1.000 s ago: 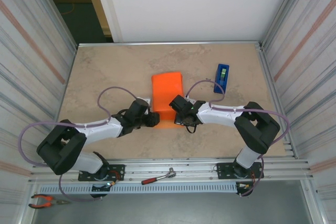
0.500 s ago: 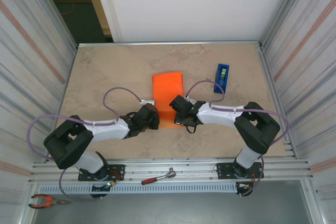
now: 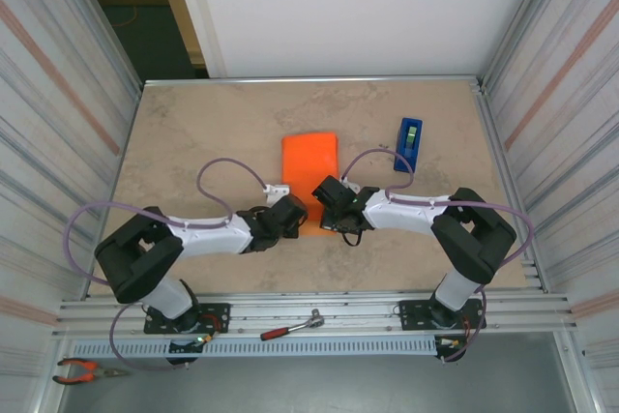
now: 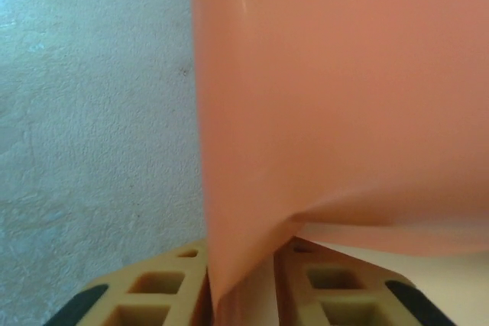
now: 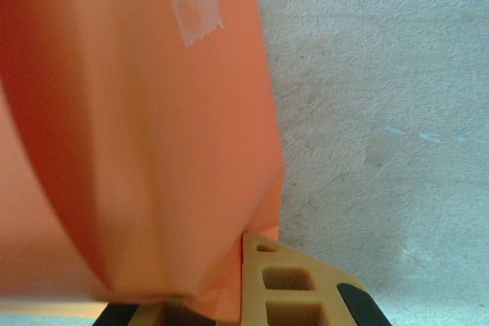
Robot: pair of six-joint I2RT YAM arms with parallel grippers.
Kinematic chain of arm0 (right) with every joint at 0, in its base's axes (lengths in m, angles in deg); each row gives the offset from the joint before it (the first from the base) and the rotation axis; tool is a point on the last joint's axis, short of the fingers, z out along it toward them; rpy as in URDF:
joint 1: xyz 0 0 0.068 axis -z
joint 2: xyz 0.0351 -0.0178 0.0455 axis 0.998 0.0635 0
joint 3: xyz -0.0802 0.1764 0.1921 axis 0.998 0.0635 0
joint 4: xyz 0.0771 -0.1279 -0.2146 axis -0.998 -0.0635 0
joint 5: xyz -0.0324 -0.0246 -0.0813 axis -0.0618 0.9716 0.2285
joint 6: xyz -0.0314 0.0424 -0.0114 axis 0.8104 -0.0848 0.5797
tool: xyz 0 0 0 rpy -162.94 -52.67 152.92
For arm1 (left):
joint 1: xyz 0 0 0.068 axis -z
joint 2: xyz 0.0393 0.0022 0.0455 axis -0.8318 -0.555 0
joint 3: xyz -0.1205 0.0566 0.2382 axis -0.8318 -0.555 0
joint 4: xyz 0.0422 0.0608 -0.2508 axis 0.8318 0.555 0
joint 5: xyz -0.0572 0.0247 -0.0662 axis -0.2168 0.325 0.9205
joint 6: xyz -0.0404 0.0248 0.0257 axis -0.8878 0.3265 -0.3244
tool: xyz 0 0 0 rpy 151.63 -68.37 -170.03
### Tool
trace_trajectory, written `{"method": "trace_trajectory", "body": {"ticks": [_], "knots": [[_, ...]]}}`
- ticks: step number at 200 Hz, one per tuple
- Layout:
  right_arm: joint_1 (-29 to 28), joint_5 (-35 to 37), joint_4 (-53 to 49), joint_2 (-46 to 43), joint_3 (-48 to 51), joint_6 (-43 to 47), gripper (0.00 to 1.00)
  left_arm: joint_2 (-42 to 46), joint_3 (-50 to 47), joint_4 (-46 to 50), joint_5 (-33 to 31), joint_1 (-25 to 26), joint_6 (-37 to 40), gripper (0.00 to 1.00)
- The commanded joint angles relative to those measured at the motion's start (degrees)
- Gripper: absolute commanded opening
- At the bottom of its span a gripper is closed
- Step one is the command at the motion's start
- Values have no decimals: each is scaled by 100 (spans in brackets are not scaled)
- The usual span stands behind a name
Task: Wrap the gift box in paper
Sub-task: Fold the third fold of the wrapping paper on the gift box.
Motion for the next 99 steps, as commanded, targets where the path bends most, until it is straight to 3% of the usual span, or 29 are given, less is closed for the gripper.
{"method": "trace_trajectory", "body": {"ticks": [1,5,37,44,50,57,88,99], "knots": [[-37,-139,-151,6,132,119,0,-171,257,486,-333,71,-248,9],[-37,-145,-152,11,132,115,0,-199,280,523,-341,76,-264,0],[-37,-163,-143,30,123,113,0,-380,489,800,-463,152,-356,0],[-41,-163,-142,25,115,115,0,-403,522,882,-487,170,-396,9],[-39,-163,-140,25,114,115,0,-429,534,940,-503,170,-424,12],[-38,-171,-142,25,102,115,0,-443,547,971,-518,171,-432,0],[-32,-190,-157,35,57,148,0,-467,535,1009,-554,179,-464,0],[-37,-197,-170,34,56,150,0,-444,521,984,-560,179,-468,22]]}}
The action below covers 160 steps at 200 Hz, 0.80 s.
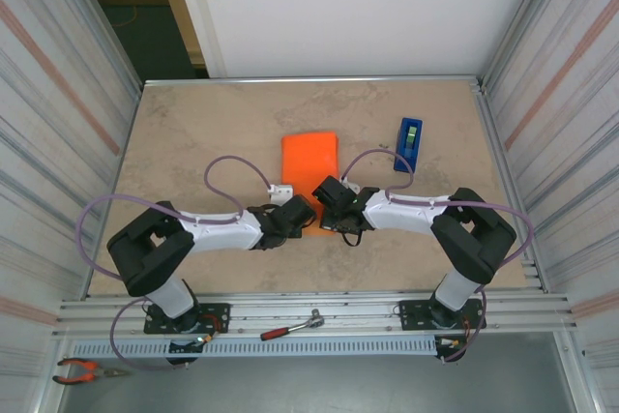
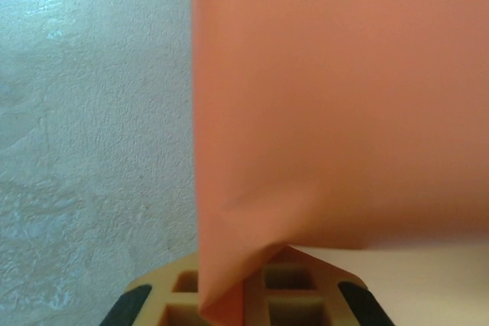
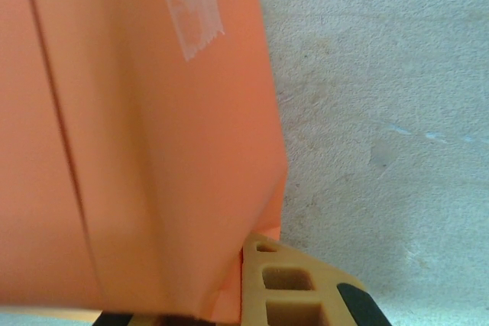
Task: Wrap the gift box in paper
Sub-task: Fold the third fold of the wrapping paper on the gift box.
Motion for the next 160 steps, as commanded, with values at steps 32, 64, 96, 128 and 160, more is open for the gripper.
{"method": "trace_trajectory", "body": {"ticks": [32,64,96,128,160], "knots": [[-37,-189,-229,72,-9,174,0,-105,74,250,-217,40,-73,0],[-28,-194,-253,81,-44,191,0,-135,149,366,-155,40,-119,29],[-31,-190,-264,81,-56,201,0,-157,135,459,-105,47,-216,0],[-28,-185,-253,97,-44,200,0,-244,174,668,-12,47,-458,0],[-28,-194,-227,73,8,192,0,-289,164,763,29,49,-639,13]]}}
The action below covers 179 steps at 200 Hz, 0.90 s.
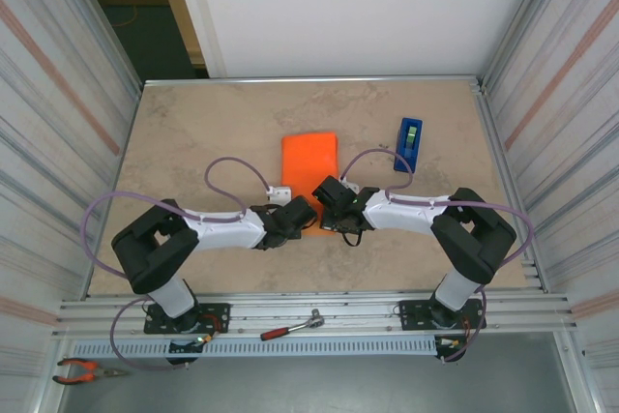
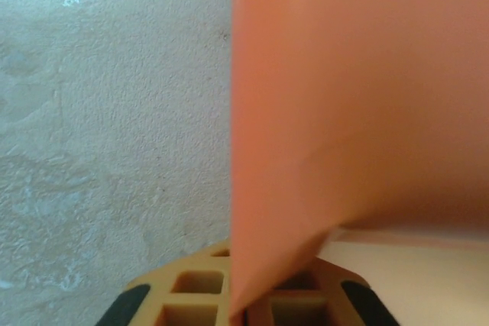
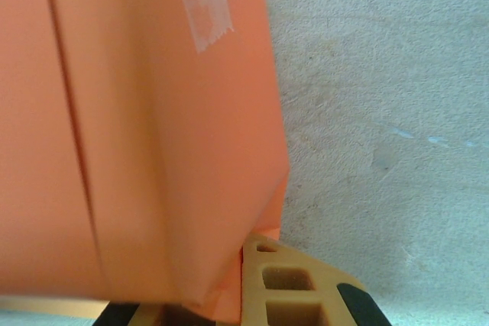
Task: Wrap the gift box in paper
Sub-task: Fold the third fold of the wrapping paper on the gift box.
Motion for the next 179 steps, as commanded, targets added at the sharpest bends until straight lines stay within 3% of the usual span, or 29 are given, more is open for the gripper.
{"method": "trace_trajectory", "body": {"ticks": [1,3,31,50,72,94,141,179], "knots": [[-28,-185,-229,76,11,58,0,-134,38,363,29,37,-268,5],[-28,-182,-229,73,15,55,0,-141,28,341,44,37,-255,0],[-28,-172,-238,47,21,54,0,12,-73,235,7,54,-158,0],[-28,-162,-239,46,30,54,0,353,-162,322,-29,50,-51,26],[-24,-163,-255,37,42,54,0,935,-304,522,90,54,57,49],[-10,-162,-248,31,46,63,0,1518,-475,615,71,31,153,65],[12,-144,-273,16,56,71,0,1619,-443,31,500,-550,661,69],[18,-135,-275,-1,91,72,0,1077,-163,-271,498,-574,916,69]]}}
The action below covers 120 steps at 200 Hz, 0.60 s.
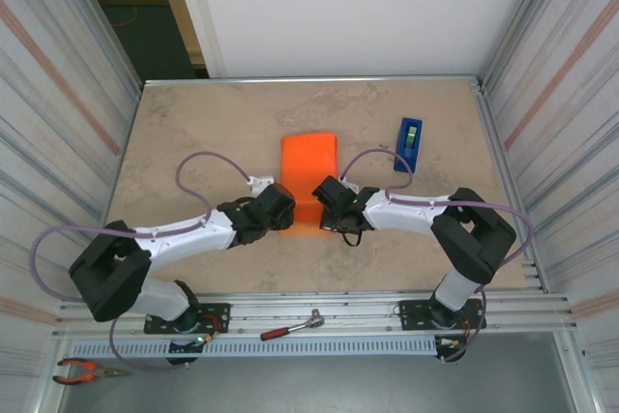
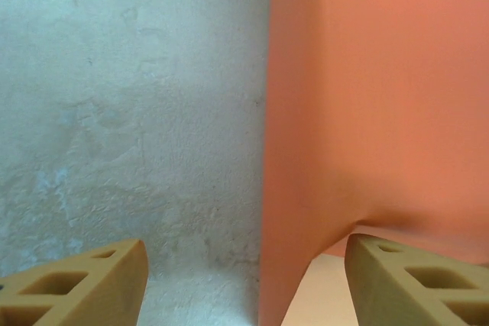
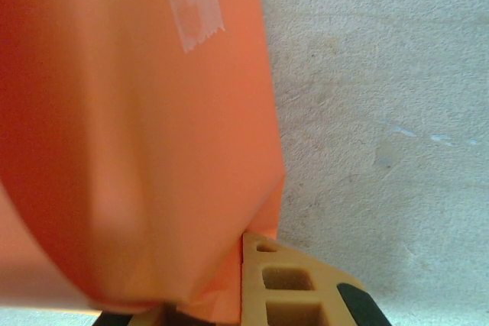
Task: Wrap the gift box in paper
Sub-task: Fold the third fold of the wrapping paper on the gift box.
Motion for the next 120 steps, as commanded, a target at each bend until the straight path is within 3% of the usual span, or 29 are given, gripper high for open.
{"method": "trace_trajectory", "body": {"ticks": [1,53,90,120], "knots": [[17,-116,-278,-1,95,72,0,-299,241,-267,45,-1,290,69],[7,-169,-310,-23,68,106,2,-911,345,-466,-504,136,-26,68],[55,-148,-495,-400,99,172,35,-1118,395,-416,-675,235,-279,68],[214,-81,-555,-737,165,250,54,-1150,360,-404,-724,265,-353,68]]}}
